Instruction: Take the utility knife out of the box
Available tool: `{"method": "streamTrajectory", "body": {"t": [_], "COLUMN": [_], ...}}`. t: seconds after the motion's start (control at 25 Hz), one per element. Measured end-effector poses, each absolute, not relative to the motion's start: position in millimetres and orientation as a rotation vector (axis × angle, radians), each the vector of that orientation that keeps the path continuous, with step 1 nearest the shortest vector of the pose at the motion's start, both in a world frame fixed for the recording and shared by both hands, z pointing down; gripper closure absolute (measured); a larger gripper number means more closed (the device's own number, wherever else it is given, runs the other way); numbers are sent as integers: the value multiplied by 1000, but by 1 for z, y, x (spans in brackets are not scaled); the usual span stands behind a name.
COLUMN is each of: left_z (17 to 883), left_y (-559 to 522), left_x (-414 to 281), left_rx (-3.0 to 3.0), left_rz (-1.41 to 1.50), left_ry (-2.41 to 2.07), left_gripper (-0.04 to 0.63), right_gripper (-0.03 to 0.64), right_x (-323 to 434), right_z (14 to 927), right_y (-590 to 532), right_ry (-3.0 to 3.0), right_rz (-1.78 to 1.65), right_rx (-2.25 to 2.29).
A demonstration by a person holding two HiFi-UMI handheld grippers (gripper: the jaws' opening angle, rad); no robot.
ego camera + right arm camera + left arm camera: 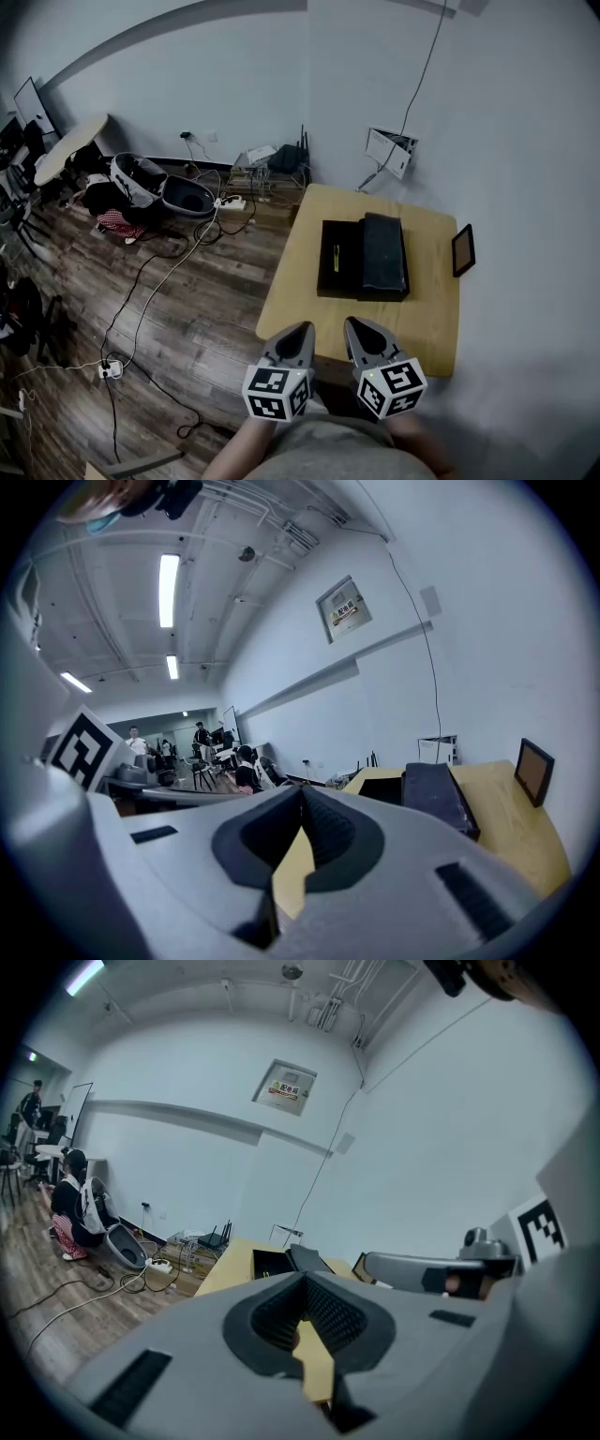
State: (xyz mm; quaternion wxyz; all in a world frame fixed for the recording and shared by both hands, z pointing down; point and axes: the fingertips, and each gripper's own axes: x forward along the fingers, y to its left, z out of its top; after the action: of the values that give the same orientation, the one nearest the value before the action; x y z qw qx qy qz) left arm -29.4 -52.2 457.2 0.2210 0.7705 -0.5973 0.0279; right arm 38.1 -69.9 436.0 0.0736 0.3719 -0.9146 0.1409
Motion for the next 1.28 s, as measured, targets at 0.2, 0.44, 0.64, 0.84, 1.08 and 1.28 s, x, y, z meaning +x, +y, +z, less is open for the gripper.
{"method": "streamTrajectory", "body": {"t": [0.2, 0.44, 0.64, 0.84, 1.08, 1.28], "left_z": [453, 450, 453, 461, 471, 481], "left_y": [-99, -153, -187, -214, -233, -247], "left_x": [-50, -80, -95, -104, -112, -114], "left_rx": [2136, 2135, 2155, 2175, 2170, 2169], "left_rz": [79, 79, 87, 109, 121, 145], "left_ry": [-1637, -1630, -1595, -1548, -1507, -1471], "left_gripper": [591, 591, 591, 592, 591, 592], "right_gripper": [617, 617, 617, 617, 617, 617], "right_x": [18, -10, -22, -28, -30, -24], "right_z": [429, 424, 424, 435, 452, 475], "right_y": [-121, -173, -211, -241, -265, -291], "right_ry": [-2737, -2724, -2696, -2647, -2568, -2477], "right_rz": [407, 385, 377, 386, 394, 419], "right_rx": [1129, 1133, 1180, 1235, 1281, 1343]}}
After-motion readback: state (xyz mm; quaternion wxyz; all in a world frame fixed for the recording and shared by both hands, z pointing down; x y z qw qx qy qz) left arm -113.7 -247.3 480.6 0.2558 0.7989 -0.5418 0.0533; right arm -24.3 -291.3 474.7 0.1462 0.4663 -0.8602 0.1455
